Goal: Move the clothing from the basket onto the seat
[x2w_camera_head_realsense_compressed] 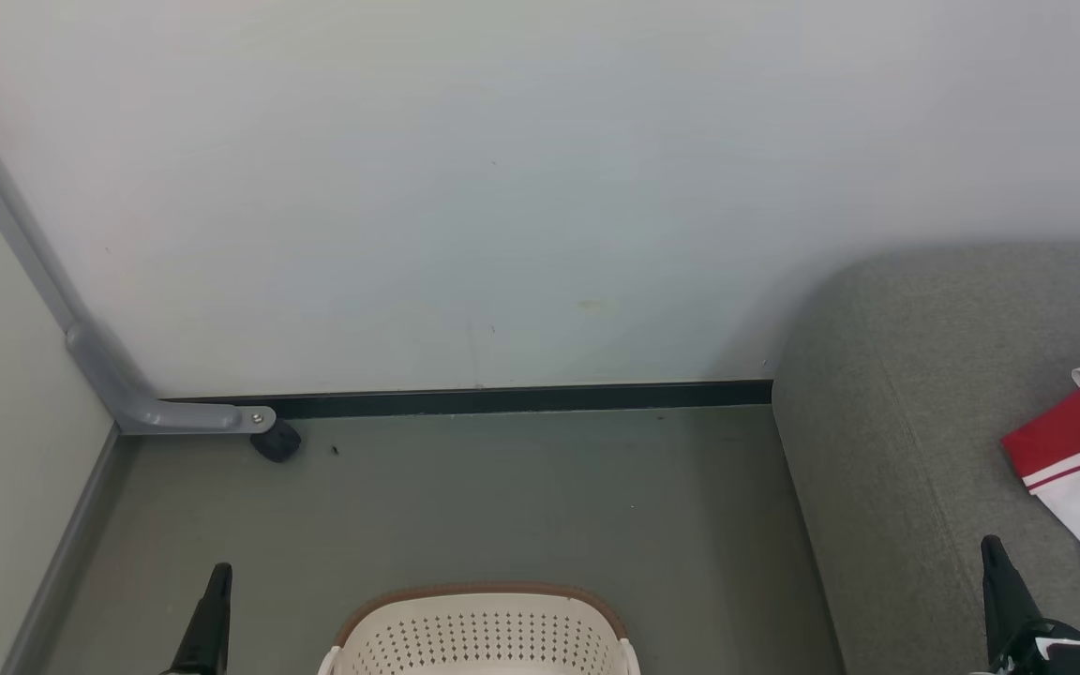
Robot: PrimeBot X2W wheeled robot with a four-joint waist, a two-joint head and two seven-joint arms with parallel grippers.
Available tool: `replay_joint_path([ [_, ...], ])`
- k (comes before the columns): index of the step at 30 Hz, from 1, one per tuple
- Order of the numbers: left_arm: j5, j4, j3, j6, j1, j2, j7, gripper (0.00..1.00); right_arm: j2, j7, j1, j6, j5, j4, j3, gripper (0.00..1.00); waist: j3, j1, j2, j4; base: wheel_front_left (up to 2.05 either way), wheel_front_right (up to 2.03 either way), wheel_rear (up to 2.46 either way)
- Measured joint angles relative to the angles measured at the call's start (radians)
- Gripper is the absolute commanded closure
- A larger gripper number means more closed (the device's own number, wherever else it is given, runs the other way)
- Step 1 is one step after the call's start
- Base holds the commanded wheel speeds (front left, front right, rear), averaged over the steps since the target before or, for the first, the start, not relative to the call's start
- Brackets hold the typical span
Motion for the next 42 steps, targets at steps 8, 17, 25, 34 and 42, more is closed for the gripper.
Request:
replay_joint_path([
  [8, 0.000, 0.000, 0.000, 0.000, 0.000, 0.000, 0.000, 1.00, 0.000, 0.000, 0.000, 0.000, 0.000, 0.000, 0.000, 1.00, 0.000, 0.0000, 0.0000, 0.000, 0.00, 0.00, 0.00],
  [17, 0.000, 0.000, 0.000, 0.000, 0.000, 0.000, 0.000, 1.00, 0.000, 0.000, 0.000, 0.000, 0.000, 0.000, 0.000, 1.00, 0.000, 0.0000, 0.0000, 0.000, 0.00, 0.00, 0.00],
  [25, -0.001, 0.000, 0.000, 0.000, 0.000, 0.000, 0.000, 1.00, 0.000, 0.000, 0.000, 0.000, 0.000, 0.000, 0.000, 1.00, 0.000, 0.0000, 0.0000, 0.000, 0.00, 0.00, 0.00],
  [34, -0.001, 0.000, 0.000, 0.000, 0.000, 0.000, 0.000, 1.00, 0.000, 0.000, 0.000, 0.000, 0.000, 0.000, 0.000, 1.00, 0.000, 0.0000, 0.0000, 0.000, 0.00, 0.00, 0.00],
  [42, -0.001, 0.000, 0.000, 0.000, 0.000, 0.000, 0.000, 1.00, 0.000, 0.000, 0.000, 0.000, 0.000, -0.001, 0.000, 1.00, 0.000, 0.0000, 0.0000, 0.000, 0.00, 0.00, 0.00],
])
